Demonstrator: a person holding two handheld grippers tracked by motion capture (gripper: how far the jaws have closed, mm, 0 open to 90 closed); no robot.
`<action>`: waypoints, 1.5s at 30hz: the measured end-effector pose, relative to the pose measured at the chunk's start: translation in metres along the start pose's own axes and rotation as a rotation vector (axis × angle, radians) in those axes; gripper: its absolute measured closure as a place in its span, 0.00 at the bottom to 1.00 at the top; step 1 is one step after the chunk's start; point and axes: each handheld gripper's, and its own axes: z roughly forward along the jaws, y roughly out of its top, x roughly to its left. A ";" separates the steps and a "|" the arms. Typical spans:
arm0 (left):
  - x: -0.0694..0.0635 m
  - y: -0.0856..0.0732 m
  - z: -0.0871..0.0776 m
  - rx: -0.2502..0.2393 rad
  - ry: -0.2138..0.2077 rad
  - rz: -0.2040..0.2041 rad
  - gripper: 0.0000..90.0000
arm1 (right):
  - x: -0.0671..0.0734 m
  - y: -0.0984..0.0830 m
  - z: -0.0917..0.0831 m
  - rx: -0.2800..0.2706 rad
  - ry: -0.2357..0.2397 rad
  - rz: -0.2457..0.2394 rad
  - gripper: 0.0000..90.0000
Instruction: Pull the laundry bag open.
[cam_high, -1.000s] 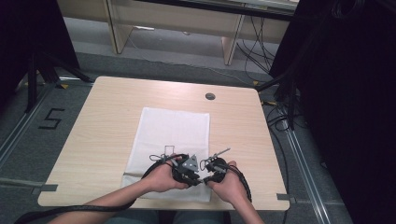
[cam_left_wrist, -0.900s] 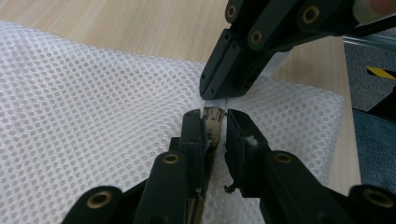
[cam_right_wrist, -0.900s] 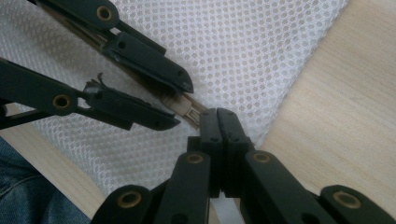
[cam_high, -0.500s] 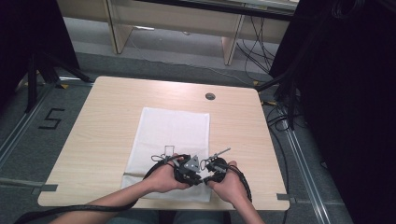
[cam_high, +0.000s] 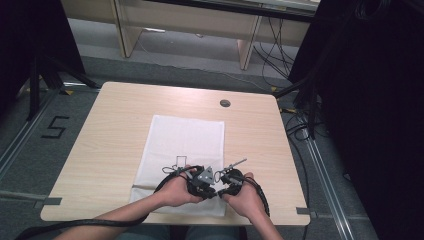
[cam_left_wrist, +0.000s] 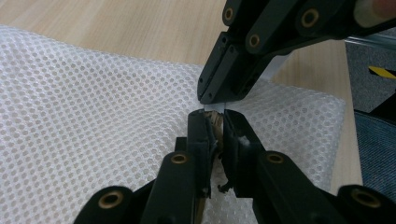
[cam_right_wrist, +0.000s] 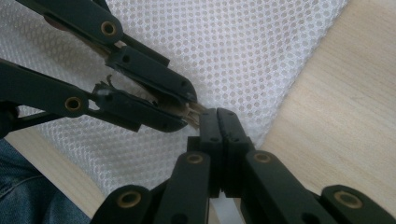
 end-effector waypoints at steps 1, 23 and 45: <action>0.000 0.000 0.000 -0.002 0.002 -0.008 0.91 | 0.000 0.000 0.000 -0.002 0.000 0.000 1.00; 0.001 0.001 -0.009 -0.001 -0.004 -0.021 0.97 | 0.001 0.000 0.000 -0.003 -0.016 -0.007 1.00; 0.000 0.001 -0.019 0.009 0.001 -0.011 0.97 | 0.001 0.000 0.000 -0.005 -0.010 -0.012 1.00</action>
